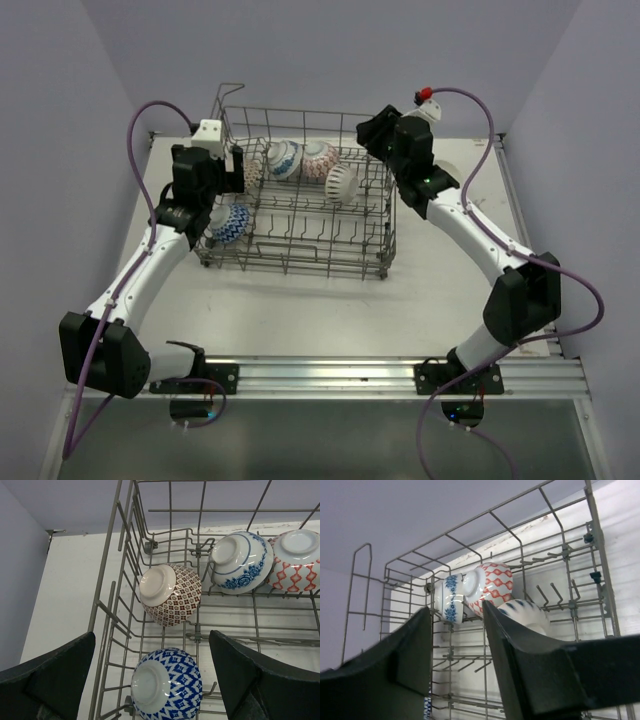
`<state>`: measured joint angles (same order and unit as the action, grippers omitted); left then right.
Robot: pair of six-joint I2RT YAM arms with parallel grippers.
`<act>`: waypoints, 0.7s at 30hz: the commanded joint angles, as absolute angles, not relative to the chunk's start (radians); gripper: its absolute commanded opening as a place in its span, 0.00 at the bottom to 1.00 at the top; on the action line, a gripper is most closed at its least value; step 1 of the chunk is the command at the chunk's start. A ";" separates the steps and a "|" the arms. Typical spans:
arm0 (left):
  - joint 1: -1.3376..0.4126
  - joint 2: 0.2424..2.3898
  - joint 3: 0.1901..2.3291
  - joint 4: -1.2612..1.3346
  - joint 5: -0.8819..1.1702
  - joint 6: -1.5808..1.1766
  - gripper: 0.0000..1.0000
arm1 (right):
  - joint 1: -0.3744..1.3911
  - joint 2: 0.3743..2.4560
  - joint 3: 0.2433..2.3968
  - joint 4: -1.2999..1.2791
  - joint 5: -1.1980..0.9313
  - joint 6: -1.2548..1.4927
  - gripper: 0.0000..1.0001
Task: Unload the bowls from the dish rack
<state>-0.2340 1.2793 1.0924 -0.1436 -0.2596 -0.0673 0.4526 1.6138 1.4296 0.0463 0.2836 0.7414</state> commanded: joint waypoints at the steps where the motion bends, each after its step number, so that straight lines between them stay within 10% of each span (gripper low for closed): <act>1: -0.244 1.259 1.132 -0.127 -0.281 -0.060 1.00 | 0.454 1.600 1.341 0.003 0.144 0.655 0.49; 21: -0.258 1.256 1.131 -0.129 -0.290 -0.058 1.00 | 0.457 1.877 1.627 -0.299 -0.127 0.537 0.58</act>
